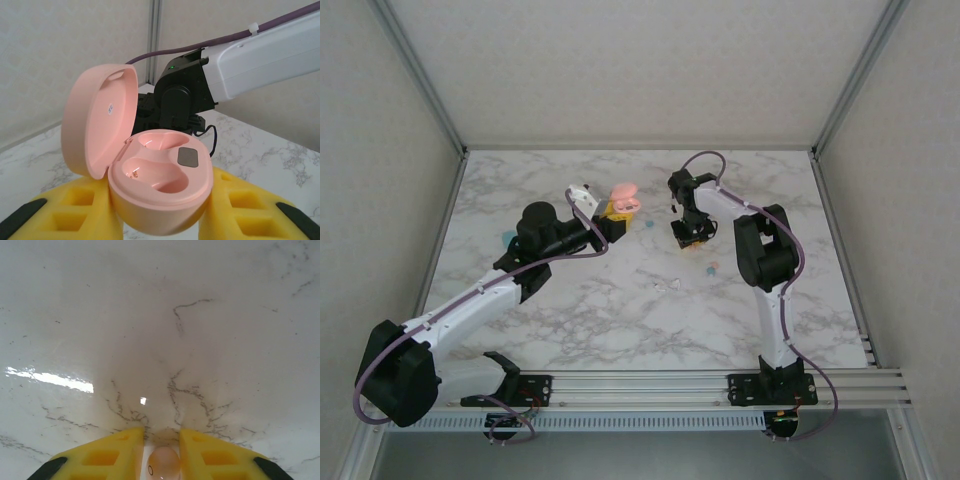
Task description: Insert wireless bluetooth earbuds into charging case
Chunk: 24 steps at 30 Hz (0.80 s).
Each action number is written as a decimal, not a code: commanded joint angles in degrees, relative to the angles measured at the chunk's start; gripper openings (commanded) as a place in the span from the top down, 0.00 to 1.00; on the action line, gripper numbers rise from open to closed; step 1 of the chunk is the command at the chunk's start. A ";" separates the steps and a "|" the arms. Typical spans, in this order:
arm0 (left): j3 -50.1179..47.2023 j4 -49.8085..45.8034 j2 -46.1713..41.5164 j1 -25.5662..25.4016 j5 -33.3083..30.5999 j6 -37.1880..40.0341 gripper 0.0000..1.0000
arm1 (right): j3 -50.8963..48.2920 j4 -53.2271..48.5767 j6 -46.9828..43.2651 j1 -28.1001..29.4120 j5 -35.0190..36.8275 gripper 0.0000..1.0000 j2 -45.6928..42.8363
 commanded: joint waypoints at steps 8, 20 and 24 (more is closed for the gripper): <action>0.92 -0.19 -0.97 -0.34 -0.40 0.20 0.85 | -1.73 -2.92 2.42 0.47 -0.20 0.72 -2.37; 0.88 -0.79 -1.23 -0.34 -0.57 0.56 0.85 | -0.98 -1.51 2.69 -0.01 -0.86 0.74 -1.11; 0.81 -0.80 -1.30 -0.34 -0.75 0.61 0.85 | -0.87 -1.82 3.00 0.02 -0.97 0.77 -0.79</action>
